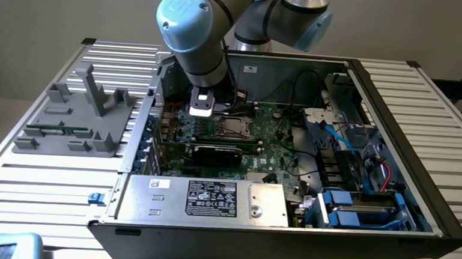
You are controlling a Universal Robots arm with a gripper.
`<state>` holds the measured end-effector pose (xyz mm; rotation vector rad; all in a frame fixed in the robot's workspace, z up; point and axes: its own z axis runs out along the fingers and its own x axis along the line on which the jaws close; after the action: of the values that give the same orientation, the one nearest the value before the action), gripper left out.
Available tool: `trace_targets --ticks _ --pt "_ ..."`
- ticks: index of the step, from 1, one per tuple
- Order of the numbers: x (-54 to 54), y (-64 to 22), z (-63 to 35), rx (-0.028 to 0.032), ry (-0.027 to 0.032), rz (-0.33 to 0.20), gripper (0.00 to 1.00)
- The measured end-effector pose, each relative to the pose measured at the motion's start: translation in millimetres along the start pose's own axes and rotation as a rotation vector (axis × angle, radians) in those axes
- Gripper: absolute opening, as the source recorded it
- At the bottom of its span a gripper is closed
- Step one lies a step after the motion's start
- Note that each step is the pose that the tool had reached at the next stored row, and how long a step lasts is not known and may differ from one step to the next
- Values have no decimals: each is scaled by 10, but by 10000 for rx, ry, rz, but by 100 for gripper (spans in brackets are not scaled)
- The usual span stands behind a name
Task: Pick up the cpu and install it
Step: 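Install the first cpu locking lever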
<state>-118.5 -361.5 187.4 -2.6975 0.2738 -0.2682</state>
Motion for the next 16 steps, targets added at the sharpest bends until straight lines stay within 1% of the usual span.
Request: trace_targets --ticks 6,8,10,12,14,16 --pt "20 5 1 -10 18 44 12" --pt "21 4 2 10 21 57 12" --pt "14 2 -8 57 17 67 12" --pt "-16 -3 -37 95 8 78 12" --pt "-51 -2 -56 115 7 86 12" --pt "-80 1 -66 119 7 90 12"
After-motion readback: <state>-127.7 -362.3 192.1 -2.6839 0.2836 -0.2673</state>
